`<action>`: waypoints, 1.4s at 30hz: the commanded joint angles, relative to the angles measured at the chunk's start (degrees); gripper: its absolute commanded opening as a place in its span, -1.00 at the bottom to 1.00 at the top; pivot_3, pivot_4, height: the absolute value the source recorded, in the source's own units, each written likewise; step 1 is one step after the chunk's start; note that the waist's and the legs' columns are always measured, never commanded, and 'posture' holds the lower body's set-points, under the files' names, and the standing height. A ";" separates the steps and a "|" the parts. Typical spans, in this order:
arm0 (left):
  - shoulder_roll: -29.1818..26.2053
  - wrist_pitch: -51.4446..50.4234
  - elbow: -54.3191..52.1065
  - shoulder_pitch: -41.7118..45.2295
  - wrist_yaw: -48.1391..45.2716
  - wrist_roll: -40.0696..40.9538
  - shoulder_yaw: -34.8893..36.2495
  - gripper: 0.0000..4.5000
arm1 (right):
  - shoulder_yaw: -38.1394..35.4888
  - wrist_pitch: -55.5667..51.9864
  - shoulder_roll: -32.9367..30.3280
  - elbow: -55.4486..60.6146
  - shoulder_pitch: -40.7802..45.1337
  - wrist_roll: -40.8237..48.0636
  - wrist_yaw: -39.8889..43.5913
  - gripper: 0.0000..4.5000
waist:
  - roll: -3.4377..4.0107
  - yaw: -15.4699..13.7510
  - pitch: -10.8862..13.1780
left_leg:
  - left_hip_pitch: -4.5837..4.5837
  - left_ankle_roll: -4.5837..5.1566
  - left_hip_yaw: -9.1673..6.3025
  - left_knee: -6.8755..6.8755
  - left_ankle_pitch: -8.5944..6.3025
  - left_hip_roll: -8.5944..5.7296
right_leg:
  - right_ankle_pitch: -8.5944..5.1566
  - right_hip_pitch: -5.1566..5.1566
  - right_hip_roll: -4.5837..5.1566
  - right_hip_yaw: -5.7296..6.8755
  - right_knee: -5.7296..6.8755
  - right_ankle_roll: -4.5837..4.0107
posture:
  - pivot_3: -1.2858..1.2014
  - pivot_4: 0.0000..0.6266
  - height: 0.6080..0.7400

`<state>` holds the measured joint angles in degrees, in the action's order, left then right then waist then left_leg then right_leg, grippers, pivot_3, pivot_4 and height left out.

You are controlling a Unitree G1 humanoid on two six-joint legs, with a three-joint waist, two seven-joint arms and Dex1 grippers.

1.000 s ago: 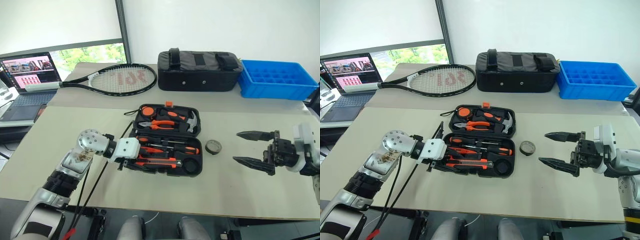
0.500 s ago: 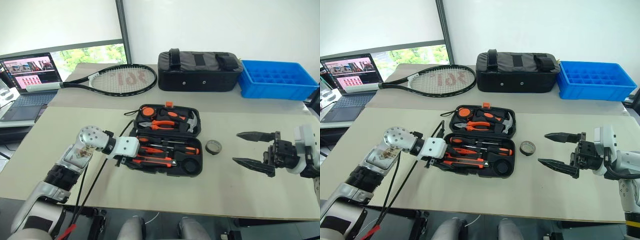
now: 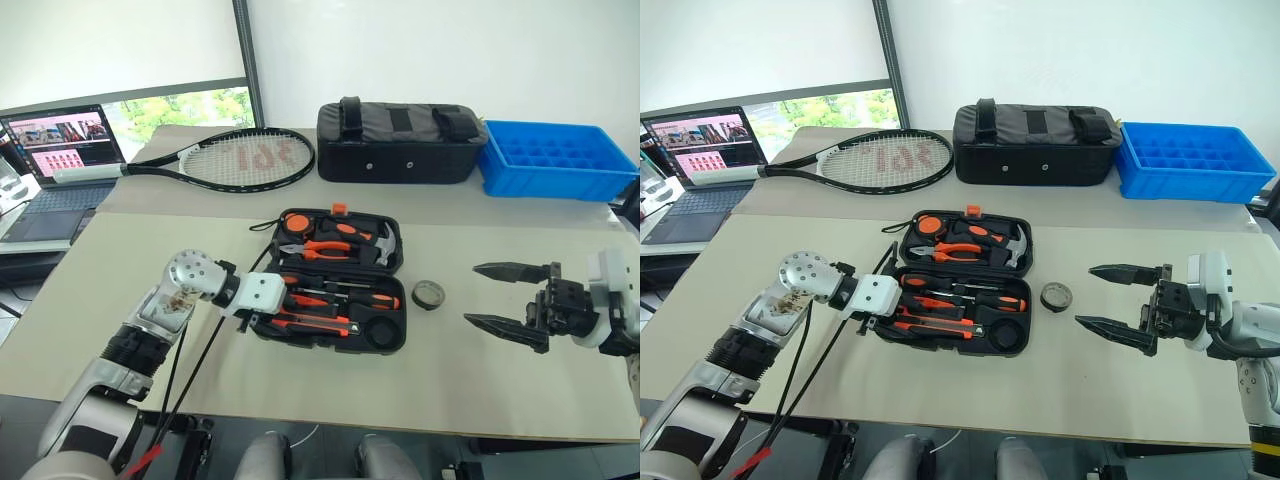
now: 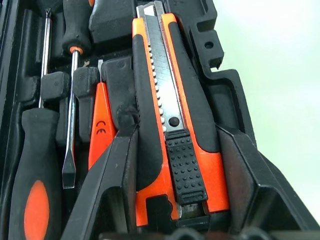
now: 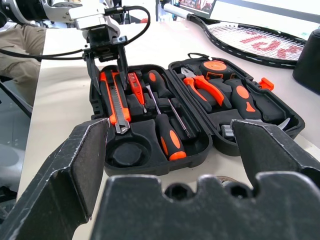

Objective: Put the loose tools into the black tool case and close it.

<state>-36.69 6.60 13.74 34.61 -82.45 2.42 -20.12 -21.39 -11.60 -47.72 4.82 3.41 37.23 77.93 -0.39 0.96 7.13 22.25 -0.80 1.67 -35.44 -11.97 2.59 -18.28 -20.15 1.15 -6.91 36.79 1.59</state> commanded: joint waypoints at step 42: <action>10.73 3.91 12.53 2.64 -2.04 5.16 1.61 -0.99 | -2.10 0.67 -0.79 2.52 -0.62 1.14 -0.53 1.00 | 0.03 -0.05 -0.01 | 0.09 0.10 -0.05 -0.40 -0.06 -0.01 | -0.02 0.03 -0.02 0.03 0.16 0.04 | 0.03 -0.52 0.51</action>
<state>-26.33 10.06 24.74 36.26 -85.47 7.87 -19.18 -21.42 -11.44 -47.72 5.24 2.96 37.22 77.42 -0.37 0.91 7.12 22.33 -0.70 1.63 -35.85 -12.02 2.57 -18.30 -20.11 1.14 -6.88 36.96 1.64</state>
